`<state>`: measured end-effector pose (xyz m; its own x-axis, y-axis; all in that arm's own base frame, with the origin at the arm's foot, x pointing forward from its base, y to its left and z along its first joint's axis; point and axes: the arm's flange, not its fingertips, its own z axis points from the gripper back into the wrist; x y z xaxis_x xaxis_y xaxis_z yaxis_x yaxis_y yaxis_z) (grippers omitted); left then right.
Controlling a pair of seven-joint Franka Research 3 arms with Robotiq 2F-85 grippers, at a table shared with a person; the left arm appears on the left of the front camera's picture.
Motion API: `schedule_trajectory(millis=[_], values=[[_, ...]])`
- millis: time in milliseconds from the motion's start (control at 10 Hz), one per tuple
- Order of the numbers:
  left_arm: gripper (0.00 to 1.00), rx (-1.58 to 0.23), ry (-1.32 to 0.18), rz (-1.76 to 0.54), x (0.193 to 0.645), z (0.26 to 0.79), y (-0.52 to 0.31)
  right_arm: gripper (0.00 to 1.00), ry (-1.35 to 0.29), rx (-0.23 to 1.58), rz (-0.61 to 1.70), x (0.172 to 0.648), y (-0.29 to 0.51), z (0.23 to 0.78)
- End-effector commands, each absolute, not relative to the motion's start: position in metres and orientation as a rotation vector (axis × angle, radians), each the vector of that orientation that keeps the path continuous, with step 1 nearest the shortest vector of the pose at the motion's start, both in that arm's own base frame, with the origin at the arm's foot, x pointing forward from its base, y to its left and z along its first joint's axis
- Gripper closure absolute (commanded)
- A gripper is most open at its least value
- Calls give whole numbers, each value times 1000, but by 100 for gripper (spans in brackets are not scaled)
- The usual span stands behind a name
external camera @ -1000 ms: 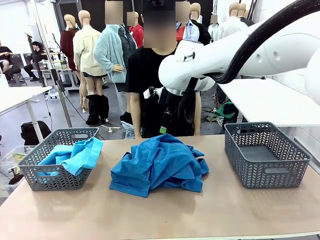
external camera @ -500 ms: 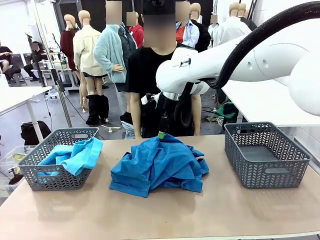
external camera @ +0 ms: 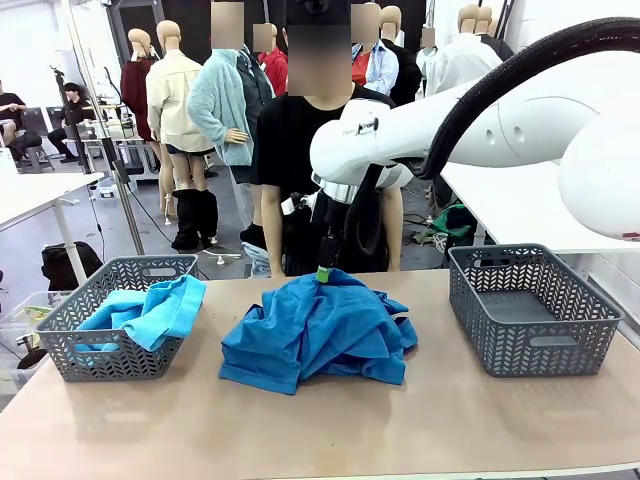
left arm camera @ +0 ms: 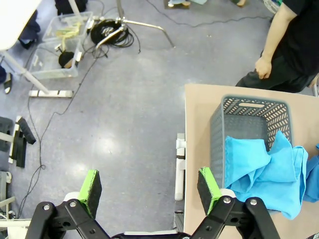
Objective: Sort the tops and bottoms.
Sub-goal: Lift clothes from the center of the table with your right hand.
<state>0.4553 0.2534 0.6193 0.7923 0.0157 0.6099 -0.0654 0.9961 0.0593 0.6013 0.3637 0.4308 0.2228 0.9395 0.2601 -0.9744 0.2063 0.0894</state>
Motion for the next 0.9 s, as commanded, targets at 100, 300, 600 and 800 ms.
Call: schedule_trajectory(millis=[100, 300, 600, 800], values=[[0, 94, -649, 35, 453, 619, 255, 44, -125, 235, 1385, 606, 367, 433], [0, 94, -649, 35, 453, 619, 255, 84, -117, 238, 1386, 606, 368, 433], [0, 94, -649, 35, 453, 619, 255, 100, -116, 237, 1391, 604, 367, 432], [0, 94, -649, 35, 453, 619, 255, 100, -124, 235, 1395, 602, 365, 435]])
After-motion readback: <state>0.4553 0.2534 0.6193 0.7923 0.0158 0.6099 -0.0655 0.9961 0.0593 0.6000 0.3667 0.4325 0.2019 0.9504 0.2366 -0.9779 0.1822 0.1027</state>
